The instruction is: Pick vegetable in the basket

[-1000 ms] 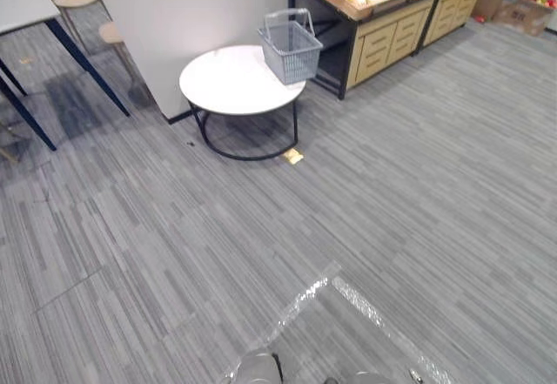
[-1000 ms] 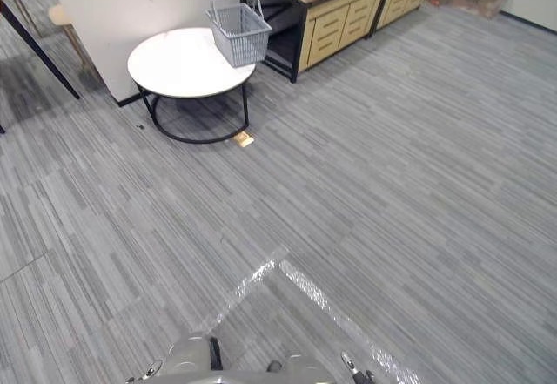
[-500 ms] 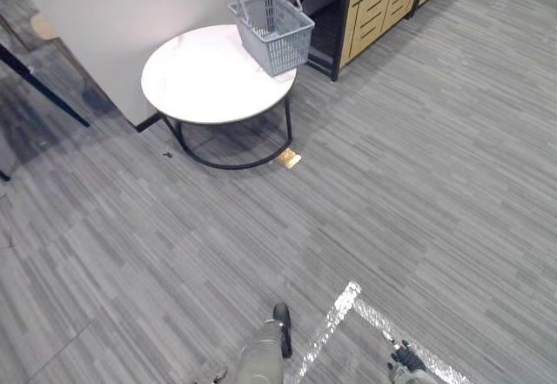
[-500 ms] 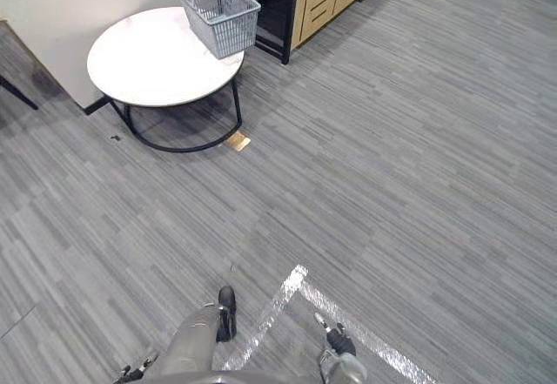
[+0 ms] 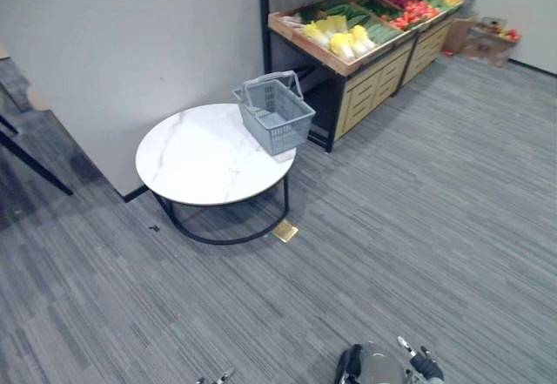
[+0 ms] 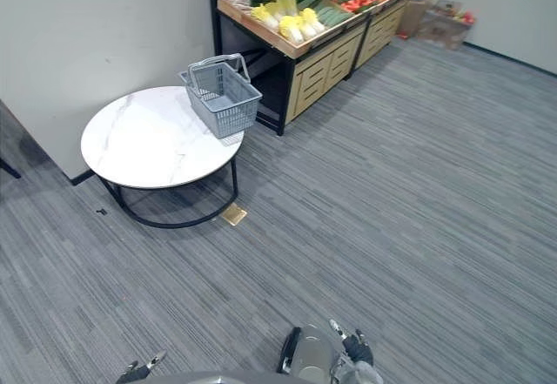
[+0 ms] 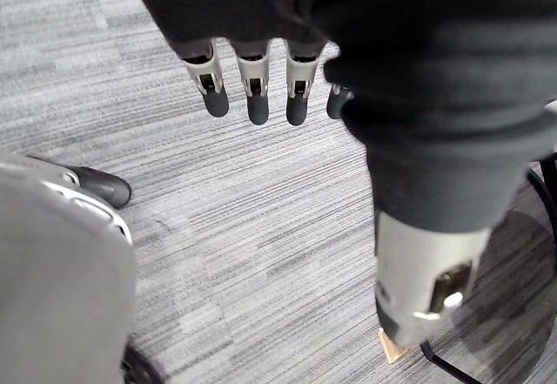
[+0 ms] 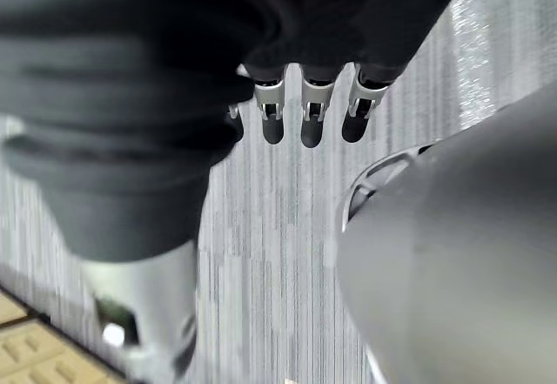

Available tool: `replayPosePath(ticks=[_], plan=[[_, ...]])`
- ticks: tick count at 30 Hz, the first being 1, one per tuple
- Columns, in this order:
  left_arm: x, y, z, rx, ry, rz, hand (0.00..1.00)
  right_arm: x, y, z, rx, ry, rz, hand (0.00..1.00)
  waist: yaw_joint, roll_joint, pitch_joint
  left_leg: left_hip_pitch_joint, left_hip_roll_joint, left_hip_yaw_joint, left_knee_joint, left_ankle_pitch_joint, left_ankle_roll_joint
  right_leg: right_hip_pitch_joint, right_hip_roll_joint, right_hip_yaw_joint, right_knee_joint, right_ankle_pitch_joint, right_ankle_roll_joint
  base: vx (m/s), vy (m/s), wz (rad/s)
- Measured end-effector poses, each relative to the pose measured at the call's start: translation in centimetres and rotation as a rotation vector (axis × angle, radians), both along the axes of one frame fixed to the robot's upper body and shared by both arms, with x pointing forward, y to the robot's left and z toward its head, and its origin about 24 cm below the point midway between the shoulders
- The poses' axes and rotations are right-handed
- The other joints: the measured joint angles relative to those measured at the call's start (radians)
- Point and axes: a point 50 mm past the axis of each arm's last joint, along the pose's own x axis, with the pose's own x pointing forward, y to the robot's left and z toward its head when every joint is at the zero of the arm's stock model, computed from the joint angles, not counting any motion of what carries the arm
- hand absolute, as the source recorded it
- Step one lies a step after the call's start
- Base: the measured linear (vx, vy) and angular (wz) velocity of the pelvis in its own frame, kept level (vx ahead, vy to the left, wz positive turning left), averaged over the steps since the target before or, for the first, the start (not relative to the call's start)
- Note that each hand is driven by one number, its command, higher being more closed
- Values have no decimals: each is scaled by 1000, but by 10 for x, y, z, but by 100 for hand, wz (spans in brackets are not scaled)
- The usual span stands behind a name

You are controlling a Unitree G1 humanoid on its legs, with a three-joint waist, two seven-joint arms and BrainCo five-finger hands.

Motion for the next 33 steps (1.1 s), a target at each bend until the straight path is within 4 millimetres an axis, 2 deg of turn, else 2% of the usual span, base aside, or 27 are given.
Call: replayPosePath(ticks=[2,3,4,5,7,8,9,10,11,12,13,14,15,18,19,21,22,23,24,26,27,28,29,30,31,32,33], plan=[[-1,-2,-1,-10,-2,35,0,0,0,0,-2,-1,3,0,1,4,3,37,22,-16,1,-31,-23,-7,-3,44,-132,53,7,513,-248,33],[-3,-2,-1,-11,1,46,0,-1,0,0,-1,2,7,0,1,1,2,55,27,-28,3,-41,-17,-7,-7,65,-135,51,7,541,-308,28],[-7,-4,-2,-21,8,68,0,-2,-1,0,-5,2,10,0,0,-4,-1,88,50,-57,26,-46,-15,-14,-6,71,-46,119,5,458,-288,23],[-8,-7,-3,-29,11,73,0,-3,-3,1,-8,0,11,0,-2,8,-2,86,69,-69,58,-44,-16,-17,-4,63,0,118,4,598,-392,14],[-11,-23,-5,-77,16,112,0,1,-14,4,-39,-11,28,0,15,80,-29,15,165,-136,266,14,-38,-6,71,28,82,4,-45,686,-479,-17],[-11,-24,-5,-83,12,124,0,2,-15,4,-40,-8,33,0,14,87,-30,-24,179,-165,344,51,-44,6,85,18,85,-13,-52,764,-490,-10],[-8,-23,-5,-88,0,133,0,0,-16,3,-39,6,39,0,11,97,-22,-132,201,-236,564,221,-67,65,113,-5,74,-63,-63,501,-267,9],[-8,-21,-5,-86,-2,140,0,-1,-16,2,-38,15,46,0,12,85,-13,-177,207,-260,664,308,-109,97,124,-10,57,-78,-69,746,-348,18],[-6,-18,-4,-84,-11,146,0,-2,-15,0,-34,28,53,0,16,86,1,-261,231,-251,863,323,-144,183,146,-19,16,-92,-75,486,-185,10],[-6,-16,-4,-79,-12,148,0,-3,-14,-1,-31,39,61,0,17,82,9,-294,243,-222,942,308,-137,232,155,-20,-12,-97,-78,746,-295,10],[-7,-9,-3,-63,-4,141,0,-4,-6,-4,-14,71,91,0,30,49,18,-390,245,-107,1054,219,-104,385,159,-24,-129,-98,-77,726,-292,6],[-5,-8,-3,-56,-8,114,0,-2,-5,-5,-11,77,92,0,45,44,19,-477,239,-44,1027,172,-100,455,162,-28,-206,-89,-60,676,-245,7],[-5,-8,-3,-54,-6,109,0,1,-4,-5,-7,78,91,0,46,44,19,-512,237,-20,1000,156,-101,477,163,-32,-230,-87,-55,368,-87,12],[-10,-7,-4,-46,19,80,0,2,-2,-6,7,86,73,0,54,41,21,-607,193,83,723,112,-96,572,159,-58,-313,-92,-15,381,28,19],[-14,-7,-4,-47,25,93,0,2,-3,-6,7,84,65,0,56,40,22,-612,163,105,585,117,-88,604,156,-65,-336,-96,2,383,91,15],[-20,-7,-4,-47,40,89,0,0,-5,-6,6,85,43,0,67,39,22,-589,73,102,182,221,-55,661,138,-79,-365,-124,50,528,187,7],[-22,-8,-5,-49,46,92,0,-1,-4,-6,9,87,45,0,73,34,23,-586,65,102,148,277,-37,676,131,-75,-368,-133,64,490,209,-11],[-27,-5,-4,-43,53,106,0,-4,1,-7,19,93,53,0,89,11,16,-574,43,128,143,346,16,691,109,-66,-367,-146,72,591,224,1],[-26,1,-3,-24,40,108,0,-3,9,-8,29,92,83,0,94,-16,7,-574,13,148,148,314,49,687,81,-50,-359,-135,57,487,173,8],[-23,6,-2,-11,31,109,0,-3,18,-9,47,92,103,0,104,-36,12,-570,-7,156,184,278,82,679,54,0,-323,-86,26,542,228,28],[-26,7,-2,-8,42,107,0,-4,21,-10,55,93,97,0,100,-41,8,-550,-26,154,204,255,114,676,35,41,-255,-46,53,509,246,45],[-27,8,-2,-7,49,103,0,-4,20,-10,56,94,91,0,96,-44,3,-535,-39,150,201,247,124,664,24,62,-198,-29,60,503,252,62],[-29,9,-3,-6,61,89,0,-8,16,-11,54,101,70,0,92,-43,-1,-485,-57,123,180,204,113,611,-1,95,-22,12,94,478,239,65],[-29,11,-3,-2,72,74,0,-13,14,-12,52,118,65,0,90,-52,-2,-429,-76,98,152,182,109,532,-33,145,208,106,108,466,224,60],[-30,12,-2,2,77,62,0,-14,14,-12,47,124,73,0,91,-58,-2,-400,-83,87,140,171,105,482,-43,175,334,137,119,446,180,62],[-32,16,-2,11,93,39,0,-17,14,-13,43,133,84,0,79,-60,-2,-340,-95,57,128,158,99,391,-49,210,563,148,130,366,115,52],[-34,17,-2,13,104,34,0,-18,14,-13,43,138,86,0,70,-65,-5,-305,-104,41,111,157,98,356,-57,215,646,143,129,461,115,74]])
